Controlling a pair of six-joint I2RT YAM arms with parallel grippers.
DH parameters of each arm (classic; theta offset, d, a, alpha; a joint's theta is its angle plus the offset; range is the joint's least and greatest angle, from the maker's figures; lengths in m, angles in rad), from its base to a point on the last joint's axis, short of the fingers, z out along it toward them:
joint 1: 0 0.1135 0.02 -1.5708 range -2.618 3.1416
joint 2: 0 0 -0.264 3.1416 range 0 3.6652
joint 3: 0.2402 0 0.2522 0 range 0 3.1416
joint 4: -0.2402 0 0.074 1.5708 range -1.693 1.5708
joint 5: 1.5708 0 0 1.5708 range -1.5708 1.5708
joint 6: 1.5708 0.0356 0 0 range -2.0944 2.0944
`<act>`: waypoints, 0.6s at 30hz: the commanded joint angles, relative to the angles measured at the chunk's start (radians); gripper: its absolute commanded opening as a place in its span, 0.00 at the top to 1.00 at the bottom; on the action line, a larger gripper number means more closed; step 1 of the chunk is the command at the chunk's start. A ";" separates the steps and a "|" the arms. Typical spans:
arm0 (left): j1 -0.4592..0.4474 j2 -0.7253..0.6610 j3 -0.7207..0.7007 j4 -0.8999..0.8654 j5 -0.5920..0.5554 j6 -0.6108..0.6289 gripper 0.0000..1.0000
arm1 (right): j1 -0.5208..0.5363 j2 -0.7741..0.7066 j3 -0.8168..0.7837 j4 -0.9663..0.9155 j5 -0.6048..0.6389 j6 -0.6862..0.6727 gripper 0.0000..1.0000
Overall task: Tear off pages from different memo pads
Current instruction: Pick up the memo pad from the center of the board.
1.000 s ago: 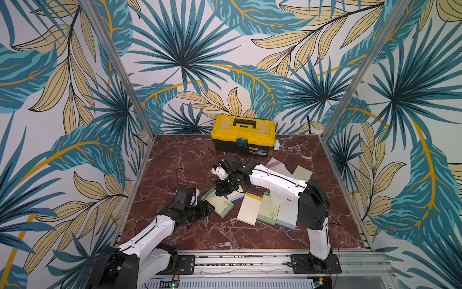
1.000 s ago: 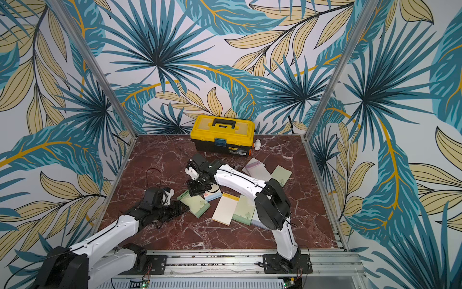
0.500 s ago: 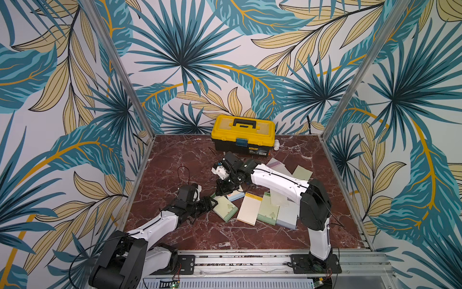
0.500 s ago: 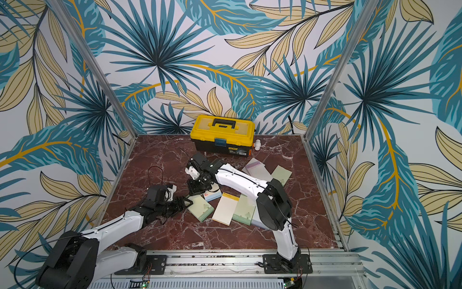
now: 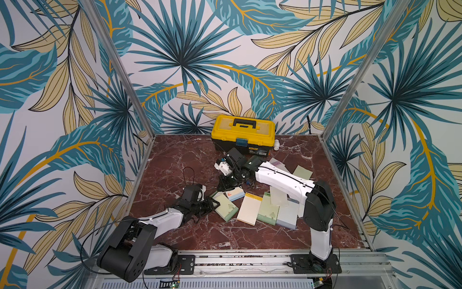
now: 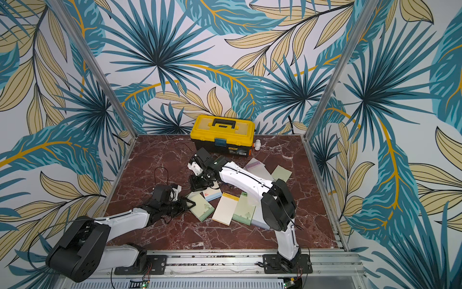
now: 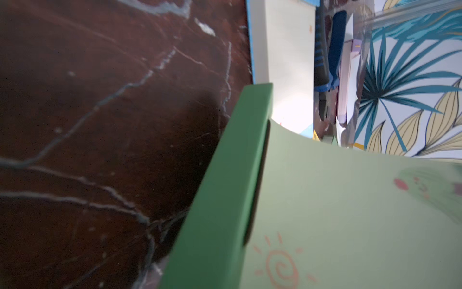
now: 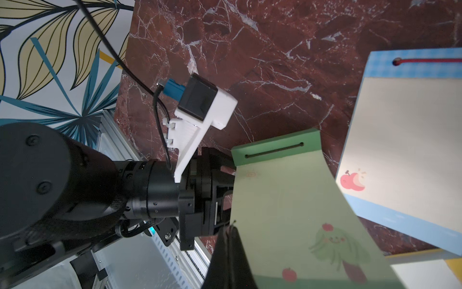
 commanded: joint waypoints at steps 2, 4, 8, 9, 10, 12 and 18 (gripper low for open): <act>-0.011 -0.022 0.050 -0.014 0.012 0.049 0.95 | -0.037 -0.071 -0.029 0.005 -0.006 -0.018 1.00; -0.013 -0.063 0.075 -0.086 0.012 0.087 1.00 | -0.052 -0.078 -0.026 -0.021 -0.008 -0.052 1.00; -0.014 -0.146 0.124 -0.254 0.014 0.178 1.00 | -0.087 -0.101 -0.028 -0.056 -0.048 -0.140 1.00; -0.014 -0.158 0.139 -0.296 0.015 0.199 1.00 | -0.096 -0.107 -0.036 -0.054 -0.075 -0.162 1.00; -0.014 -0.168 0.159 -0.348 0.016 0.222 1.00 | -0.105 -0.113 -0.044 -0.052 -0.106 -0.183 1.00; -0.013 -0.175 0.202 -0.460 0.015 0.263 1.00 | -0.116 -0.122 -0.057 -0.065 -0.174 -0.244 1.00; -0.013 -0.163 0.371 -0.746 -0.020 0.348 1.00 | -0.116 -0.187 -0.123 -0.126 -0.306 -0.443 0.51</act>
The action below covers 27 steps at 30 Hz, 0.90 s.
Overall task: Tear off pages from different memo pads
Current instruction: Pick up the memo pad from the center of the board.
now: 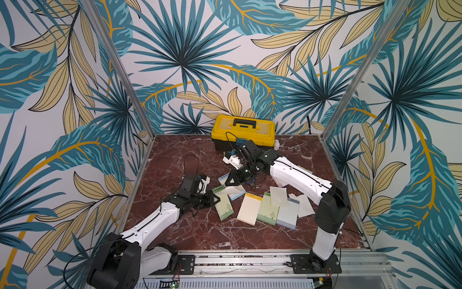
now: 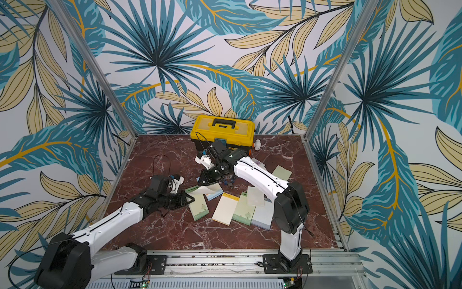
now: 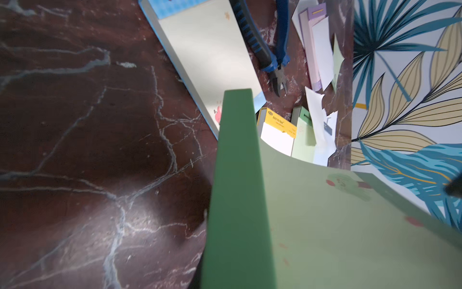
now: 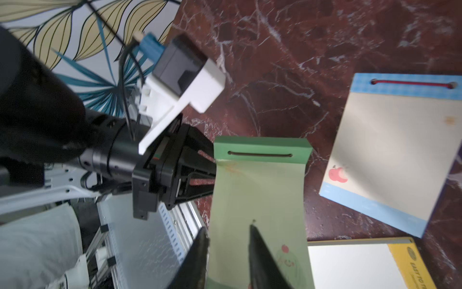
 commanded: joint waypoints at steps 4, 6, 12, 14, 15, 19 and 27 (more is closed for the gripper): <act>-0.003 0.002 0.191 -0.315 -0.062 0.122 1.00 | 0.010 -0.236 -0.214 0.135 0.031 -0.104 0.25; -0.001 0.018 0.238 -0.370 -0.077 0.132 1.00 | 0.024 -0.323 -0.314 0.261 0.115 -0.078 0.21; -0.002 0.094 0.354 -0.496 -0.096 0.164 1.00 | 0.055 -0.487 -0.487 0.408 0.353 -0.079 0.18; -0.002 0.107 0.374 -0.509 -0.090 0.172 1.00 | 0.065 -0.518 -0.518 0.438 0.409 -0.108 0.18; -0.002 0.110 0.382 -0.512 -0.086 0.174 1.00 | 0.066 -0.525 -0.526 0.446 0.415 -0.122 0.18; -0.002 0.115 0.403 -0.522 -0.077 0.183 1.00 | 0.076 -0.520 -0.522 0.443 0.385 -0.200 0.24; -0.002 0.120 0.426 -0.541 -0.055 0.218 1.00 | 0.154 -0.483 -0.513 0.459 0.338 -0.261 0.32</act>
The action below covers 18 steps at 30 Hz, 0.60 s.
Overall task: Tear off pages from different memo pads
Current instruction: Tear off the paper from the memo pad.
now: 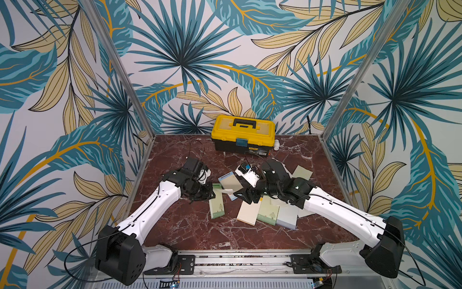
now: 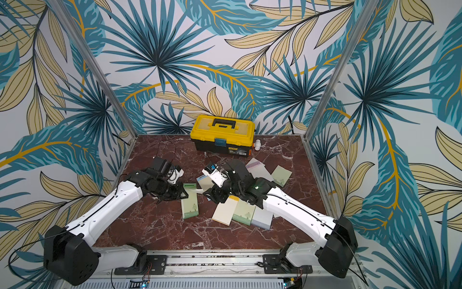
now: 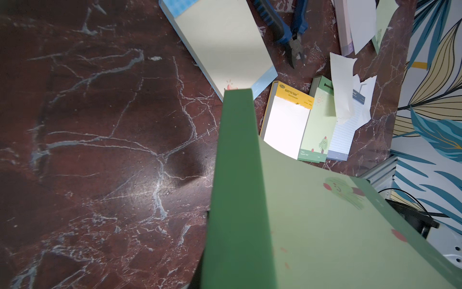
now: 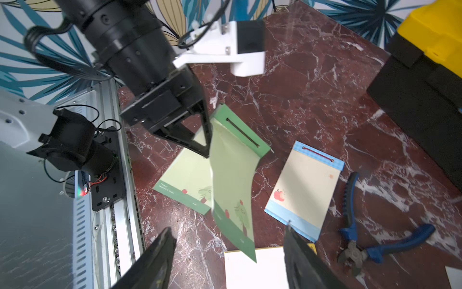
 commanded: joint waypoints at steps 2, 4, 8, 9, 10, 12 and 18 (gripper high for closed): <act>-0.002 -0.005 0.024 -0.003 0.037 0.034 1.00 | 0.032 0.051 0.003 0.022 -0.002 -0.043 0.36; -0.003 -0.010 0.021 0.002 0.048 0.040 1.00 | 0.037 0.078 0.018 0.023 0.000 -0.042 0.45; -0.003 -0.012 0.024 -0.008 0.052 0.065 1.00 | 0.047 0.112 0.045 0.011 0.034 -0.042 0.61; -0.003 -0.013 0.023 -0.009 0.052 0.072 1.00 | 0.046 0.117 0.049 0.009 0.046 -0.043 0.68; -0.004 -0.014 0.023 -0.010 0.052 0.079 1.00 | 0.046 0.120 0.053 0.003 0.054 -0.047 0.72; -0.003 -0.014 0.020 -0.009 0.053 0.094 1.00 | 0.046 0.120 0.059 0.001 0.062 -0.048 0.83; -0.003 -0.020 0.019 -0.014 0.065 0.180 1.00 | 0.044 0.105 0.069 -0.035 0.019 -0.057 1.00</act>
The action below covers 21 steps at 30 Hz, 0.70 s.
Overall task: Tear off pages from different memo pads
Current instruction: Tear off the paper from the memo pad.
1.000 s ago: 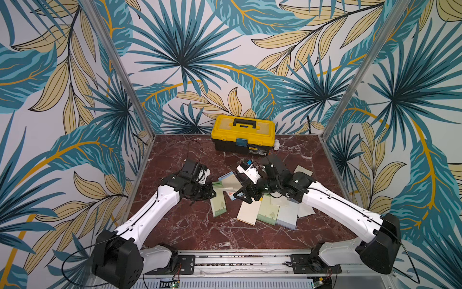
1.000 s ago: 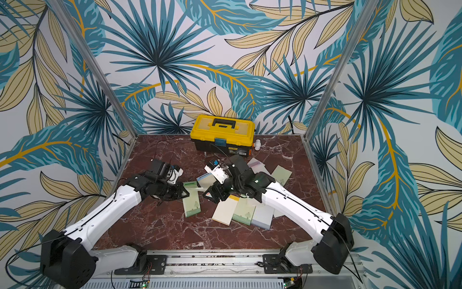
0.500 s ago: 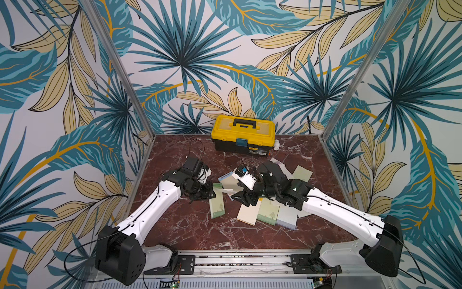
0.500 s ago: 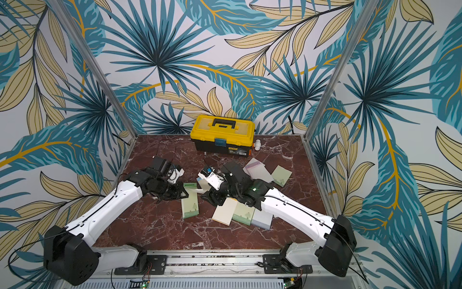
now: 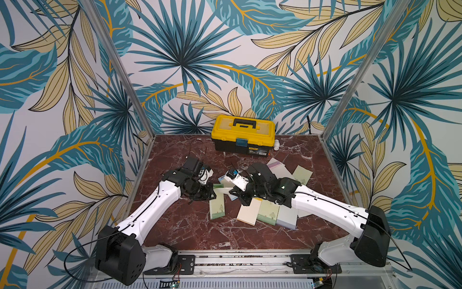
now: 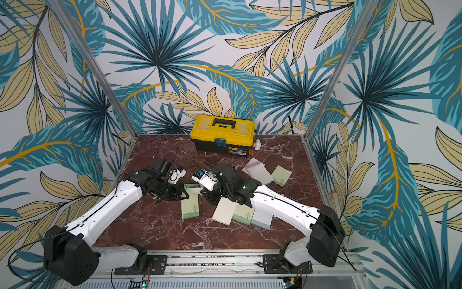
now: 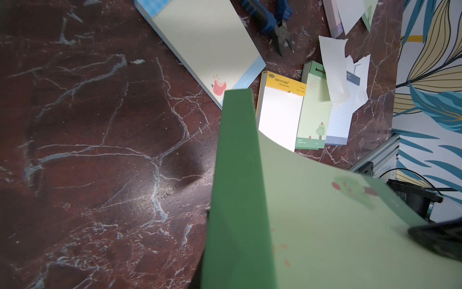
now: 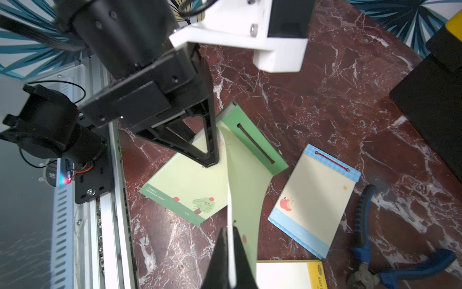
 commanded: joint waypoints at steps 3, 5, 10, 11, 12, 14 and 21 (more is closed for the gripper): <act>-0.003 -0.048 0.014 -0.009 0.045 0.126 1.00 | -0.014 -0.023 0.022 -0.060 -0.080 0.003 1.00; -0.002 -0.058 0.016 -0.020 0.061 0.155 1.00 | -0.029 -0.030 0.021 -0.061 -0.119 0.018 1.00; -0.002 -0.063 0.039 -0.056 0.075 0.213 1.00 | -0.107 -0.039 0.025 -0.064 -0.225 0.065 1.00; -0.002 -0.063 0.040 -0.058 0.075 0.217 1.00 | -0.121 -0.039 0.023 -0.060 -0.243 0.074 1.00; -0.002 -0.064 0.042 -0.059 0.079 0.224 1.00 | -0.138 -0.037 0.022 -0.055 -0.261 0.084 1.00; -0.002 -0.067 0.039 -0.056 0.087 0.234 1.00 | -0.175 -0.032 0.014 -0.040 -0.292 0.107 1.00; 0.019 -0.043 0.033 -0.044 0.116 0.241 1.00 | -0.318 0.004 -0.058 0.058 -0.349 0.186 1.00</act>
